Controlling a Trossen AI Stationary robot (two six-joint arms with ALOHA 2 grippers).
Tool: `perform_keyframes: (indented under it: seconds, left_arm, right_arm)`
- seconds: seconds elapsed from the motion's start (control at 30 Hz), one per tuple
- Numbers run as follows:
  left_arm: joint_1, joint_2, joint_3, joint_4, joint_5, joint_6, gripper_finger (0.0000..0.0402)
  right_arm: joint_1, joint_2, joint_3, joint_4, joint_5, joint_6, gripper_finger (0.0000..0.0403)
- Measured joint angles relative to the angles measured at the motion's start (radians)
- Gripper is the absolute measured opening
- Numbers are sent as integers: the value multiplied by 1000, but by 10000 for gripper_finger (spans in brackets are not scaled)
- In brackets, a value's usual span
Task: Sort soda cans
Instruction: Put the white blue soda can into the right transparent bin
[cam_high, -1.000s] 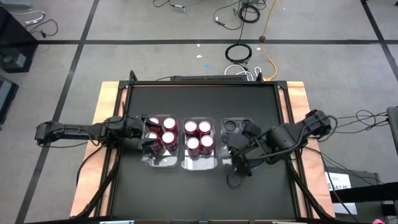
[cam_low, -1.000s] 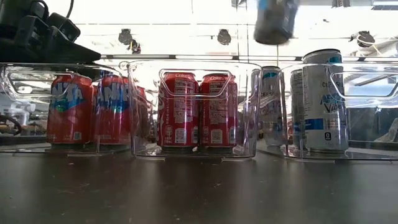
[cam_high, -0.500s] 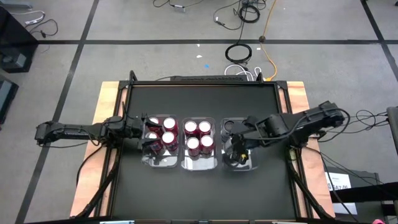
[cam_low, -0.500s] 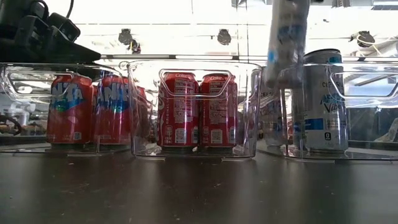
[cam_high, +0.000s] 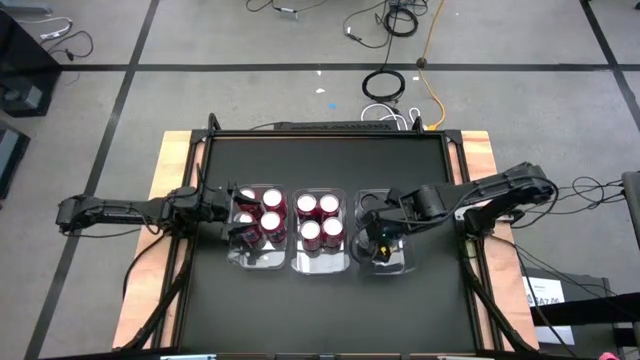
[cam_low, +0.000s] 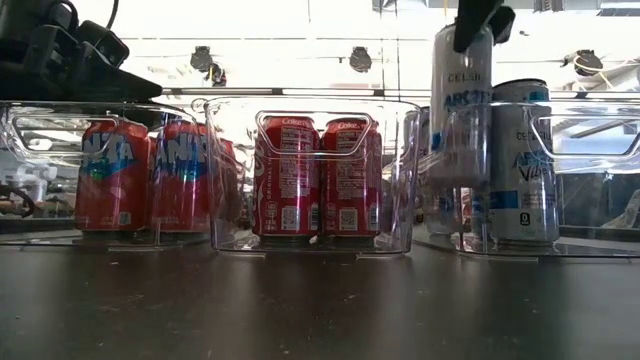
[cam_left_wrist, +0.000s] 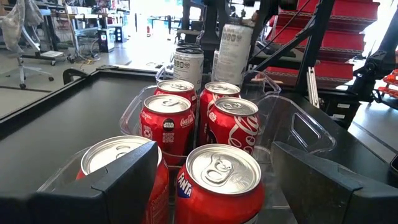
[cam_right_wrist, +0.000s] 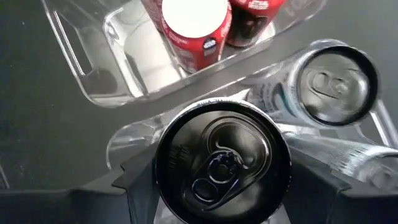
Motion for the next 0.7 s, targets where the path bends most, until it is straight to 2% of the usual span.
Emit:
perform_keyframes:
  seconds: [0.43,0.7]
  left_arm:
    - [0,0,0,0,0,0,321]
    - [0,0,0,0,0,0,321]
  right_arm:
    - [-12,0,-135,134,-22,11,252]
    - [-15,0,-151,154,-22,37,257]
